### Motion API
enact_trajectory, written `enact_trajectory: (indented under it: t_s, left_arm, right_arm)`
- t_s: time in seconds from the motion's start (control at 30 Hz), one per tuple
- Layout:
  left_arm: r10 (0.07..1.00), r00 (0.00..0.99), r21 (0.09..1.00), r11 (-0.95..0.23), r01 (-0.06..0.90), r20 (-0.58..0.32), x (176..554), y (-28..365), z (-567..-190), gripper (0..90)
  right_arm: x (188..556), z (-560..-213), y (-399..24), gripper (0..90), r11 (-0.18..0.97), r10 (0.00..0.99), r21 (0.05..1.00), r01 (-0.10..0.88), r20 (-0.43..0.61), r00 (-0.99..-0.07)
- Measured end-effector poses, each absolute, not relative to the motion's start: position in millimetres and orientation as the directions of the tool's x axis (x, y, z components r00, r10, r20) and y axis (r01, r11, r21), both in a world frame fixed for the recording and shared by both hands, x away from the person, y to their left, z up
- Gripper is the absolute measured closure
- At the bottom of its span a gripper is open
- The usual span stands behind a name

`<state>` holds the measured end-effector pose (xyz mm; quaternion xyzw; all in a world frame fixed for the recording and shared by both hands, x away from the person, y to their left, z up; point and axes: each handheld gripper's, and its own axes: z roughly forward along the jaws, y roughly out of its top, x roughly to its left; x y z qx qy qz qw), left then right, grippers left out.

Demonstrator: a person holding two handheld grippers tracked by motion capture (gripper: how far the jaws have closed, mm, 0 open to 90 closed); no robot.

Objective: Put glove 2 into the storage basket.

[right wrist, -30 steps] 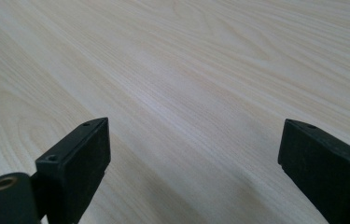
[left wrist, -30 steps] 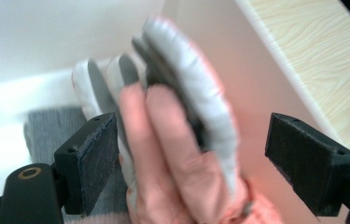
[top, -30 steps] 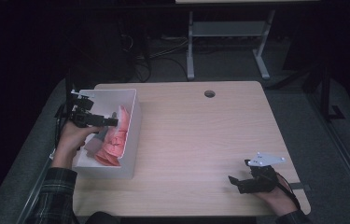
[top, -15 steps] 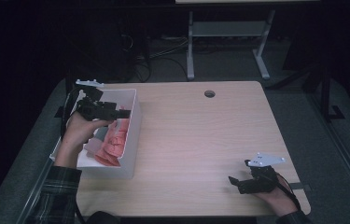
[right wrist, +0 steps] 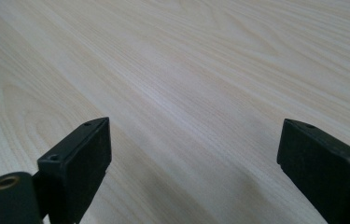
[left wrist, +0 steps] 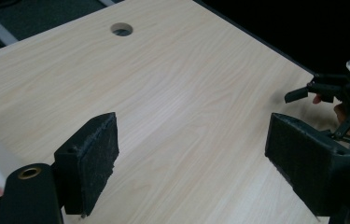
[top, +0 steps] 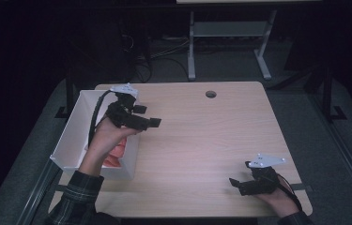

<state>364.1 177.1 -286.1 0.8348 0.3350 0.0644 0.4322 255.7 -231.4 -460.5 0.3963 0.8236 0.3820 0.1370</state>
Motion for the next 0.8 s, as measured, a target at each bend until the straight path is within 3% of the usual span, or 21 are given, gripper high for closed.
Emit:
enact_trajectory:
  t_s: [0.8]
  left_arm:
    - [0.507,0.857,0.703,-0.575,0.418,-0.094,328.0,87.4,-351.5,16.9]
  right_arm:
    - [257.3,-460.4,-229.5,9.5,0.404,0.749,0.739,0.539,0.071,-0.659]
